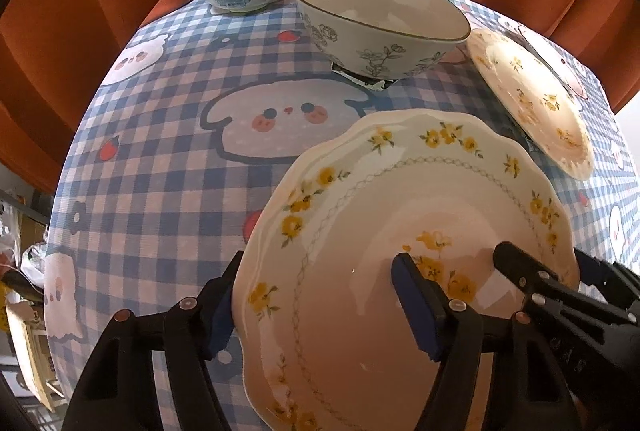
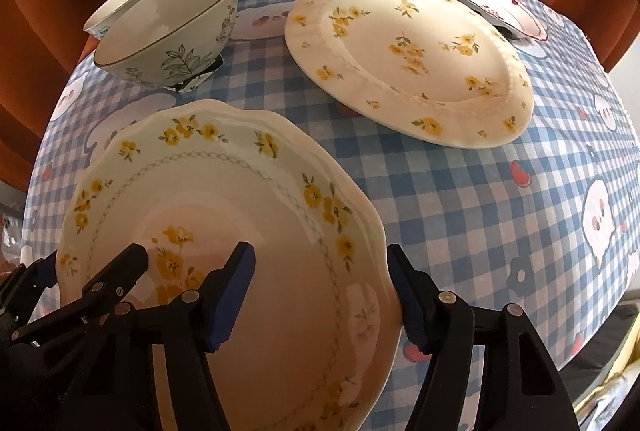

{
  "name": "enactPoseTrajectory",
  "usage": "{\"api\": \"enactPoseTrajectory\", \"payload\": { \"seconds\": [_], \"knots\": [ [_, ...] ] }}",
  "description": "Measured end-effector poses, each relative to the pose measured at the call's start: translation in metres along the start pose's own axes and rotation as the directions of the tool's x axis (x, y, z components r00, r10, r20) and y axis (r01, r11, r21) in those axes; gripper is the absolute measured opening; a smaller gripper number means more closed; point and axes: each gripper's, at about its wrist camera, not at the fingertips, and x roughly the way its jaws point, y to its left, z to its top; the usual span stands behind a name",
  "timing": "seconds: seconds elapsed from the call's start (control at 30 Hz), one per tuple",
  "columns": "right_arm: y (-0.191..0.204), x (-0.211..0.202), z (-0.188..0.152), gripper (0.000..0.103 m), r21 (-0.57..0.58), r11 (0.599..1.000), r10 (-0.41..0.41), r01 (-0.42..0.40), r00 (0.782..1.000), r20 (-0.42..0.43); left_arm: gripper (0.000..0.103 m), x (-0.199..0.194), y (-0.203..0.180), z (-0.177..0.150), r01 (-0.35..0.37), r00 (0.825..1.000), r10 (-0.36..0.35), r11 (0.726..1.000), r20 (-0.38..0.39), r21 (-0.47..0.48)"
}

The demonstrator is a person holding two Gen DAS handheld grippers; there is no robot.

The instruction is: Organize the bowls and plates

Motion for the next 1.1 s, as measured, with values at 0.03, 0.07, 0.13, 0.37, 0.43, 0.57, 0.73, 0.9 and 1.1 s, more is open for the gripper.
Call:
{"api": "enactPoseTrajectory", "payload": {
  "seconds": [0.03, 0.07, 0.13, 0.37, 0.43, 0.57, 0.73, 0.9, 1.1],
  "knots": [
    [0.0, 0.0, 0.0, 0.069, 0.0, 1.0, 0.001, -0.001, 1.0, -0.006, 0.071, 0.001, 0.002, 0.001, 0.004, 1.0, -0.004, 1.0, -0.003, -0.004],
    [0.001, -0.001, -0.002, 0.069, 0.0, 1.0, 0.002, -0.002, 1.0, -0.01, 0.071, 0.0, 0.001, 0.001, 0.007, 1.0, -0.007, 1.0, -0.007, -0.007],
    [0.001, -0.003, -0.002, 0.069, -0.001, 1.0, 0.0, 0.0, 1.0, -0.019, 0.072, -0.001, 0.001, 0.004, 0.014, 1.0, -0.015, 1.0, -0.006, -0.009],
    [-0.005, -0.018, -0.007, 0.069, 0.017, 1.0, -0.015, 0.015, 0.999, -0.034, 0.072, -0.021, -0.012, 0.01, 0.04, 0.999, -0.04, 0.999, 0.007, 0.015],
    [-0.008, -0.025, -0.007, 0.069, 0.023, 1.0, -0.021, 0.021, 0.999, -0.024, 0.072, -0.023, -0.011, 0.009, 0.053, 0.999, -0.053, 0.998, 0.008, 0.021],
    [-0.017, -0.037, -0.01, 0.069, 0.038, 0.999, -0.03, 0.03, 1.0, -0.008, 0.072, -0.03, -0.019, 0.007, 0.064, 0.998, -0.065, 0.997, 0.027, 0.042],
    [-0.034, -0.049, -0.012, 0.069, 0.06, 0.998, -0.026, 0.024, 0.999, 0.032, 0.072, -0.033, -0.033, 0.006, 0.065, 0.997, -0.068, 0.996, 0.046, 0.059],
    [-0.053, -0.05, -0.011, 0.069, 0.057, 0.998, -0.01, 0.007, 0.999, 0.045, 0.072, -0.037, -0.052, 0.004, 0.056, 0.996, -0.06, 0.997, 0.062, 0.056],
    [-0.084, -0.055, -0.008, 0.069, 0.043, 0.999, 0.003, -0.005, 0.999, 0.054, 0.072, -0.042, -0.09, 0.005, 0.049, 0.996, -0.052, 0.998, 0.078, 0.043]
  ]
}}
